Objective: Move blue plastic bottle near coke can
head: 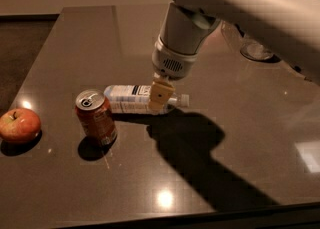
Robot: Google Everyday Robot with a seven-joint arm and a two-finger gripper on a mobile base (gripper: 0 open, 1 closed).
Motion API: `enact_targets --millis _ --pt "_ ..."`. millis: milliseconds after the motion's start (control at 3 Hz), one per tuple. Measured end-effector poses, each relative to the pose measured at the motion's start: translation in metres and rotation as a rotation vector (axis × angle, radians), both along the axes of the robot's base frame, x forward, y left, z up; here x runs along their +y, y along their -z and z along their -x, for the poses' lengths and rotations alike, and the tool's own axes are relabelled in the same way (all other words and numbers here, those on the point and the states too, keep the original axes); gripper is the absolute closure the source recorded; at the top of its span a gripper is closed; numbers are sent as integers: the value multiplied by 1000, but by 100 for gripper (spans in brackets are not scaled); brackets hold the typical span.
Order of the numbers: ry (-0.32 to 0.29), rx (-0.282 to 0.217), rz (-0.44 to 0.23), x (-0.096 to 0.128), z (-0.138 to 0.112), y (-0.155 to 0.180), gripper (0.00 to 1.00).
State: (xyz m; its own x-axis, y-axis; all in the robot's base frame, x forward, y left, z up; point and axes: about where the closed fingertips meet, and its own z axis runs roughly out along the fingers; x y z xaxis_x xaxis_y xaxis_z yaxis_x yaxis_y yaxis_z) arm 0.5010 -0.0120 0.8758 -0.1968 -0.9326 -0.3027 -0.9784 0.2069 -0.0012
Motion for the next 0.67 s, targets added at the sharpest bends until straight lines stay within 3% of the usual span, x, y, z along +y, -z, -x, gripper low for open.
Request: enact_targets --millis 333,667 --pt "-1 -3 0 1 0 -1 0" --pt "-1 -3 0 1 0 -1 0"
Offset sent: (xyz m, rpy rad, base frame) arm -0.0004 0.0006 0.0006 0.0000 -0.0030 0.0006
